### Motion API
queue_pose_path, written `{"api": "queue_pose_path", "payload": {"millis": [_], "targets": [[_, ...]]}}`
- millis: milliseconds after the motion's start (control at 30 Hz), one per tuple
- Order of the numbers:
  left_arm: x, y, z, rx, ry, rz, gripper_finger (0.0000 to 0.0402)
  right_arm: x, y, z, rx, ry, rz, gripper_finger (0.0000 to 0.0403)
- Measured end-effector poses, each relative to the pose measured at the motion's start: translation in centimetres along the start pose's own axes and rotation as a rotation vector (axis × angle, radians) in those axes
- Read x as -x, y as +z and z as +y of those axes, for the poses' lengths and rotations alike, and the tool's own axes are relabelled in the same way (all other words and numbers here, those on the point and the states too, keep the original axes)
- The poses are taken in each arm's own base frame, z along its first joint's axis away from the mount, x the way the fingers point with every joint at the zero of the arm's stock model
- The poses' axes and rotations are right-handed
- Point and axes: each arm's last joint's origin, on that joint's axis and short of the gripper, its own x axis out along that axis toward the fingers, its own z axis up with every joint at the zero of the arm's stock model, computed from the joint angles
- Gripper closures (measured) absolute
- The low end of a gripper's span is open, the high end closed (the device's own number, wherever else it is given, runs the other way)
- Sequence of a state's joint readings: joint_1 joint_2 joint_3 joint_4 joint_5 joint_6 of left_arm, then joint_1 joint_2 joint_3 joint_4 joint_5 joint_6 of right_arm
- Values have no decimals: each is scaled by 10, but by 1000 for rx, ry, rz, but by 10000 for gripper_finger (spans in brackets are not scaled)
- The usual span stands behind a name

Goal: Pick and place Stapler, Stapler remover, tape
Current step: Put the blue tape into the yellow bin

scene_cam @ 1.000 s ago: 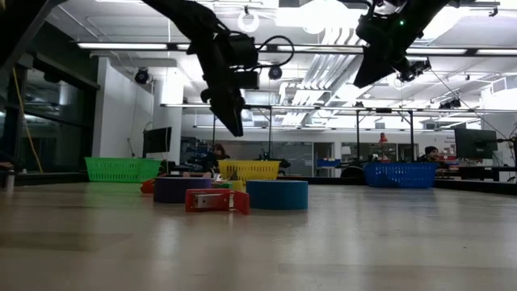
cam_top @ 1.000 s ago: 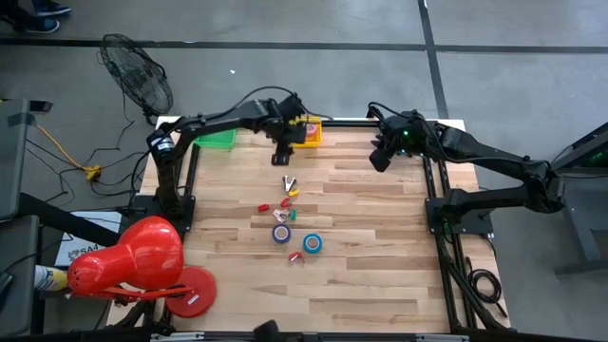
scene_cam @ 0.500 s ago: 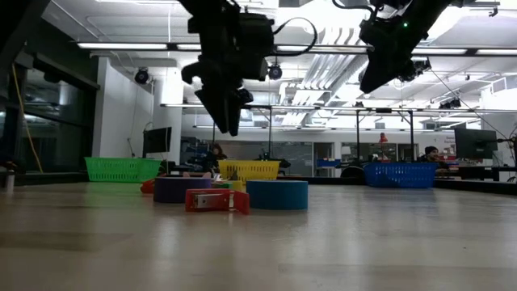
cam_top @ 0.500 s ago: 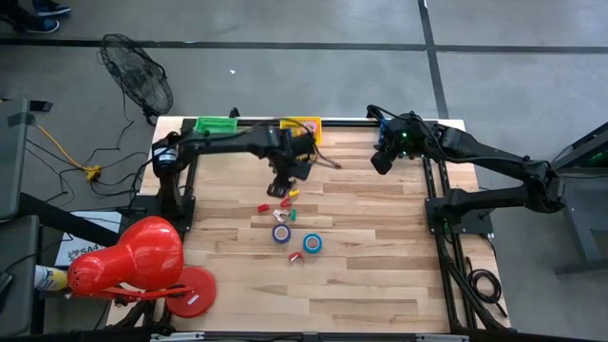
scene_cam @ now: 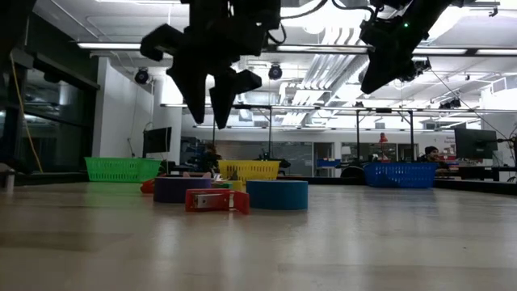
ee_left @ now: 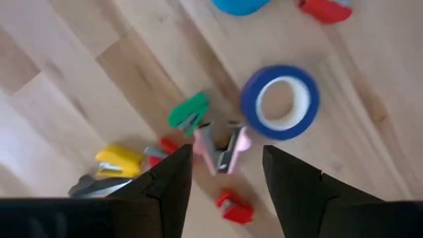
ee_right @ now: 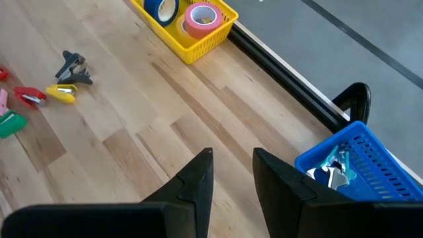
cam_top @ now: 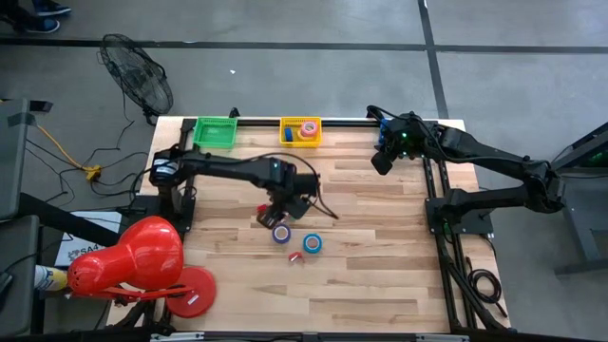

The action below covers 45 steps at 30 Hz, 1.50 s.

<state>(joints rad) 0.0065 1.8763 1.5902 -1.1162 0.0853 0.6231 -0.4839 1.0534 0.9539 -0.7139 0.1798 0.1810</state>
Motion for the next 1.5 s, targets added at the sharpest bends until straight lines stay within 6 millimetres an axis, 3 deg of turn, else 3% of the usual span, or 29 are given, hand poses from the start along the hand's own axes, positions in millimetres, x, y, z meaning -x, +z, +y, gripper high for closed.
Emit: {"api": "queue_pose_path", "payload": {"millis": [267, 567, 1033, 1500], "targets": [[-6, 20, -32, 8, 50, 37, 220, 0, 0, 1, -3, 19, 4, 304], [-44, 16, -65, 40, 23, 89, 220, 2, -9, 9, 18, 136, 93, 304], [-64, 13, -70, 88, 16, 49, 220, 15, -28, 46, 14, 87, 140, 304], [-80, 5, -74, 95, -1, 33, 220, 24, -38, 66, -31, 84, 124, 304]]}}
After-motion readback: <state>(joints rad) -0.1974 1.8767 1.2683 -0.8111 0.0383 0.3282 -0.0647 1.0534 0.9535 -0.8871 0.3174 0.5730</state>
